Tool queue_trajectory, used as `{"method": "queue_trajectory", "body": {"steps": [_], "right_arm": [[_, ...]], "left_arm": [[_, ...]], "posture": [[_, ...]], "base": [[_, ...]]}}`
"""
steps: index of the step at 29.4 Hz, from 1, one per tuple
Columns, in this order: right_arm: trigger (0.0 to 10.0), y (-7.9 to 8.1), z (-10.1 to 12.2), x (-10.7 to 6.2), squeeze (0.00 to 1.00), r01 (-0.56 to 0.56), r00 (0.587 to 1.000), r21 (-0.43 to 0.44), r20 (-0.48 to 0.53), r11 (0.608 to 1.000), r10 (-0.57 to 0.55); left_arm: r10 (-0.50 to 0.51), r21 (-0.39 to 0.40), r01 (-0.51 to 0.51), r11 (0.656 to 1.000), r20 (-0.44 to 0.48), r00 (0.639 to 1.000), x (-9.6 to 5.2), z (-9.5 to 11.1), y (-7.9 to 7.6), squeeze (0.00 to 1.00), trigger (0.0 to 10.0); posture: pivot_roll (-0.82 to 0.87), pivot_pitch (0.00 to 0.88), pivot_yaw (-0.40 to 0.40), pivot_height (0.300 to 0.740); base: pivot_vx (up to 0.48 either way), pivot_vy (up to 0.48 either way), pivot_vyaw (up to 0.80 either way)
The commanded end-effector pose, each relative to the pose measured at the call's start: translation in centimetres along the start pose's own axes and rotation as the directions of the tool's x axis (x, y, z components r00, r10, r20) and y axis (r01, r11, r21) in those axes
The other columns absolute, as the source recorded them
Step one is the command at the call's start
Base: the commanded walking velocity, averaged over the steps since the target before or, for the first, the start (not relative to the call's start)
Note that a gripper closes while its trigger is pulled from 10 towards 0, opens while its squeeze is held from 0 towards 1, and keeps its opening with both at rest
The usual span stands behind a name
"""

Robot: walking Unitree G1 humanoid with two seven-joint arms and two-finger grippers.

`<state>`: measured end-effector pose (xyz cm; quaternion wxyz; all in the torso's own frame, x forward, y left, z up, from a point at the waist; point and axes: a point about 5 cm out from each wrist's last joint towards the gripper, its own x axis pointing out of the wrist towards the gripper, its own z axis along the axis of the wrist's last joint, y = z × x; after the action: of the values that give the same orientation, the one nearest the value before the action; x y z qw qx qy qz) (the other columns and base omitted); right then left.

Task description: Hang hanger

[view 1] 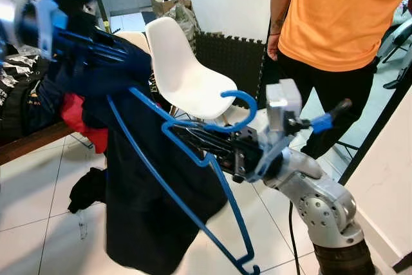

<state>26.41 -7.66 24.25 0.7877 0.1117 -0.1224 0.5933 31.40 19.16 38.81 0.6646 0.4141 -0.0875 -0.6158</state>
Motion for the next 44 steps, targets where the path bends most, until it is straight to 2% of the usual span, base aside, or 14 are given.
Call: {"method": "queue_trajectory", "body": {"steps": [1,8,10,12,20,27,37,40,44], "right_arm": [[10.0,-0.6,0.1,0.1,0.0,0.052,0.998,-0.028,-0.027,0.998,-0.053],[10.0,-1.4,0.3,-0.8,0.0,0.115,0.991,-0.058,-0.057,0.992,-0.118],[10.0,-2.1,0.7,-2.4,0.0,0.184,0.977,-0.109,-0.091,0.977,-0.194],[10.0,-2.4,0.8,-3.0,0.0,0.211,0.968,-0.135,-0.105,0.968,-0.226],[10.0,-3.0,0.8,-3.7,0.0,0.284,0.937,-0.191,-0.152,0.94,-0.314],[10.0,-3.1,0.9,-4.0,0.0,0.298,0.931,-0.199,-0.157,0.933,-0.331],[10.0,-3.4,2.0,-6.1,0.0,0.332,0.906,-0.257,-0.181,0.908,-0.383],[10.0,-2.9,1.9,-7.8,0.0,0.306,0.883,-0.288,-0.27,0.907,-0.383],[10.0,-2.7,1.7,-8.2,0.0,0.295,0.875,-0.294,-0.299,0.909,-0.381]], "left_arm": [[-0.043,0.022,0.043,0.999,-0.006,0.999,0.7,-0.3,-0.3,0.0,10.0],[-0.065,0.011,0.065,0.998,-0.028,0.997,0.6,-0.5,-0.6,0.0,10.0],[-0.064,-0.001,0.064,0.998,-0.062,0.996,-0.1,-0.6,-0.7,0.0,10.0],[-0.057,0.0,0.057,0.998,-0.074,0.996,-0.3,-0.7,-0.6,0.0,10.0],[-0.05,0.005,0.051,0.999,-0.106,0.993,-0.4,-1.2,-0.6,0.0,10.0],[-0.044,0.008,0.045,0.999,-0.129,0.991,-0.6,-1.5,-0.5,0.0,10.0],[-0.039,0.003,0.04,0.999,-0.197,0.98,-1.5,-2.2,-0.5,0.0,10.0],[-0.025,0.007,0.027,1.0,-0.225,0.974,-1.8,-2.5,-0.3,0.0,10.0],[-0.023,0.008,0.026,1.0,-0.227,0.974,-1.9,-2.5,-0.3,0.0,10.0]], "posture": [[0.15,0.0,0.082,0.74],[0.15,0.0,0.083,0.74],[0.15,0.0,0.082,0.74],[0.15,0.0,0.082,0.74],[0.13,0.0,0.081,0.74],[0.14,0.0,0.082,0.74],[0.14,0.0,0.081,0.74],[0.14,0.0,0.083,0.74],[0.14,0.0,0.083,0.74]], "base": [[0.0,0.0,0.0],[0.0,0.0,0.0],[0.0,0.0,0.0],[0.0,0.0,0.0],[0.0,0.0,0.0],[0.0,0.0,0.0],[0.0,0.0,0.0],[0.0,0.0,0.0],[0.0,0.0,0.0]]}}
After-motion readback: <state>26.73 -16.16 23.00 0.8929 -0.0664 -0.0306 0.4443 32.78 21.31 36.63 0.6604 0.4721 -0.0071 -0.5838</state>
